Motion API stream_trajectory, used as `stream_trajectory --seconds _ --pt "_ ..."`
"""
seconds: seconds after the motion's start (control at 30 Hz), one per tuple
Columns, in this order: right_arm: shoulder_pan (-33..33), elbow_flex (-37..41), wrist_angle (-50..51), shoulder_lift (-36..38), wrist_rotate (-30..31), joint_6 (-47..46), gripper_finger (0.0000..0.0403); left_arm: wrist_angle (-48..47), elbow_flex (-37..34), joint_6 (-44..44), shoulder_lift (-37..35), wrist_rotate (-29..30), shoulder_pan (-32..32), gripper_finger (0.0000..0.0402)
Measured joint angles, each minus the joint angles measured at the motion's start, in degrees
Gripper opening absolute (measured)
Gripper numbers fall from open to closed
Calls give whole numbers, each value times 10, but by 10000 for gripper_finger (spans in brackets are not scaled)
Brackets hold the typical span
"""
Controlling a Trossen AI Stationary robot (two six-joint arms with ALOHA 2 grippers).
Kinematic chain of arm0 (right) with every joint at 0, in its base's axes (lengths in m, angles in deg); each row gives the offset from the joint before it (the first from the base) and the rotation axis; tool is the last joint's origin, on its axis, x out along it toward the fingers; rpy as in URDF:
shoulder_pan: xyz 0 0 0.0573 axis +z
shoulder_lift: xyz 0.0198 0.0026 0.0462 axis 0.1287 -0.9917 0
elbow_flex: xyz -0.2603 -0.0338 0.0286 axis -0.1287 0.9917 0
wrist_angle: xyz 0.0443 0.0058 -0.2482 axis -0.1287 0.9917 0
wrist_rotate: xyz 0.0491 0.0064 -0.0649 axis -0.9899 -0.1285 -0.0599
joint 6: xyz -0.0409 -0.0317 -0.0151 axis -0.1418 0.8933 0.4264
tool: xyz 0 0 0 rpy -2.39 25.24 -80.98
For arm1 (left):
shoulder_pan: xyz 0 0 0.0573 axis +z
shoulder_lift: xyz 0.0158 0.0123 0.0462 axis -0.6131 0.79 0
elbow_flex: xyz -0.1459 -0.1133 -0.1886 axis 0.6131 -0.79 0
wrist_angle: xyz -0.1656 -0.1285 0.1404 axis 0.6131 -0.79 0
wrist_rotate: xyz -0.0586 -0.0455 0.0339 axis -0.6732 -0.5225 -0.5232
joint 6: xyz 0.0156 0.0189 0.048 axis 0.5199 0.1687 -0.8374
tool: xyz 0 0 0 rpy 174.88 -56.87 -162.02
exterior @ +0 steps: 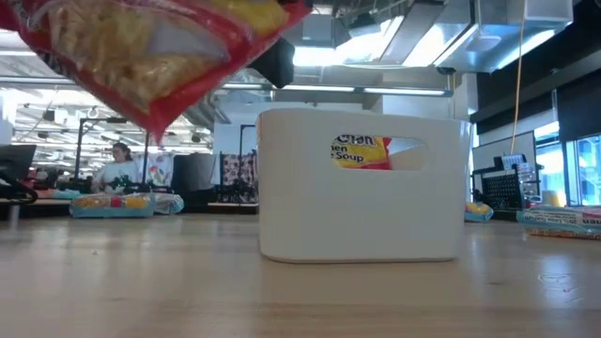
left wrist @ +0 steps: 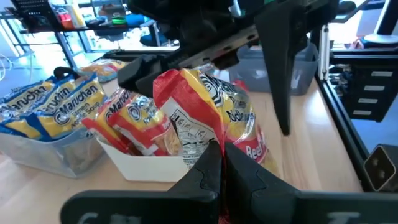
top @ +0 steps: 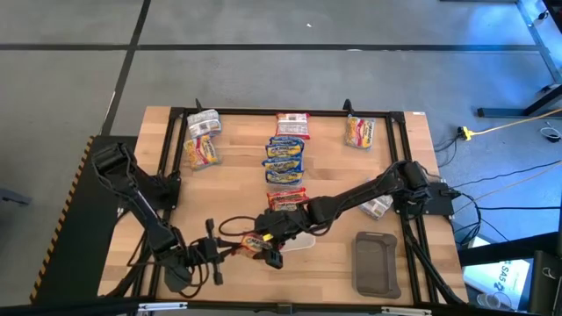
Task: Sort Maruchan noodles
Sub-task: Put the red noodle pack into the white bin
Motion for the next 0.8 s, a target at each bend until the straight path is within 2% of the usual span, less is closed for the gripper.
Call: stream_trajectory --seconds 0.1,0.23,0.37,0.43,0.67,0.8 --pt "0 0 0 0 0 18 269 10 0 -12 0 -1 0 0" --pt "0 0 0 0 0 42 192 13 0 -13 0 -2 1 5" --pt "0 0 0 0 1 71 118 17 0 5 0 -3 1 25" --pt "0 0 0 0 0 84 93 21 0 9 0 -3 2 39" --pt "0 0 11 10 1 127 95 37 0 41 0 -2 -7 105" --pt "0 1 72 60 2 146 105 39 0 69 -1 0 -25 121"
